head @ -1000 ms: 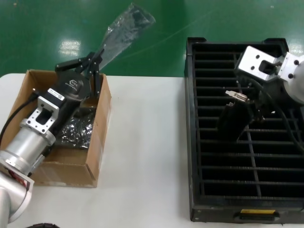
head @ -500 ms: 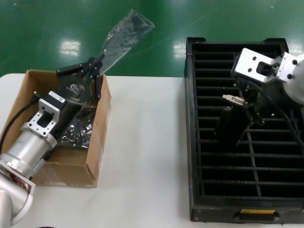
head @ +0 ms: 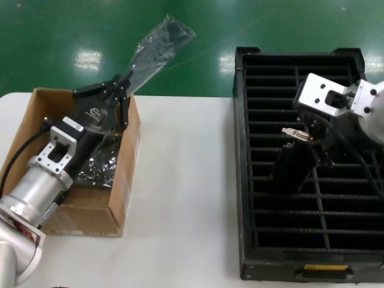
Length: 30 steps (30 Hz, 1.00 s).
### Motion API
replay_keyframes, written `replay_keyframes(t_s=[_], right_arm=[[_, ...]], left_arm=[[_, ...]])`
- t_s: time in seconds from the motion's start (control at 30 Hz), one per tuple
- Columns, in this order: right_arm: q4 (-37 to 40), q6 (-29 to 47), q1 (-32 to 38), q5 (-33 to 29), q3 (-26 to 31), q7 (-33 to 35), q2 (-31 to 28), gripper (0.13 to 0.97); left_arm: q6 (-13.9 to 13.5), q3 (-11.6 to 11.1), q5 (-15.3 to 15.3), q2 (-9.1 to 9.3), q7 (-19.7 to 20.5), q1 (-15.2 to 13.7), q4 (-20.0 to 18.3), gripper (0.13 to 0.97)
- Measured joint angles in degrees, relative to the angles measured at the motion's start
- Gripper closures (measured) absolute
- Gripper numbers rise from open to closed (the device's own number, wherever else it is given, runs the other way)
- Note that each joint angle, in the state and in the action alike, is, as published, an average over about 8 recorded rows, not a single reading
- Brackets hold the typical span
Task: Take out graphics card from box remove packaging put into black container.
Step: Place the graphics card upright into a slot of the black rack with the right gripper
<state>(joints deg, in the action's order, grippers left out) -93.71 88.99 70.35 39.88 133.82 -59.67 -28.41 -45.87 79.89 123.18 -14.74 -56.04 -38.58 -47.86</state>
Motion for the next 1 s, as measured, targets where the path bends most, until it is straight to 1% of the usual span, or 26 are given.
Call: replay_keyframes(t_s=[0.27, 0.5, 1.0], right_arm=[[1.7, -1.8, -2.5, -0.7, -3.0, 4.8, 0.8, 0.915], [1.8, -1.4, -4.3, -0.1, -5.2, 8.0, 0.9, 0.915], [-1.4, -0.3, -6.9, 2.5, -10.2, 12.2, -2.1, 0.915]], left_arm=[[-0.7, -1.0, -0.7, 0.03, -1.0, -0.8, 1.8, 0.958], [-0.9, -1.5, -1.3, 0.26, -1.6, -1.1, 2.8, 0.958], [-0.4, -2.0, -2.3, 0.53, -1.2, 0.0, 0.7, 0.958]])
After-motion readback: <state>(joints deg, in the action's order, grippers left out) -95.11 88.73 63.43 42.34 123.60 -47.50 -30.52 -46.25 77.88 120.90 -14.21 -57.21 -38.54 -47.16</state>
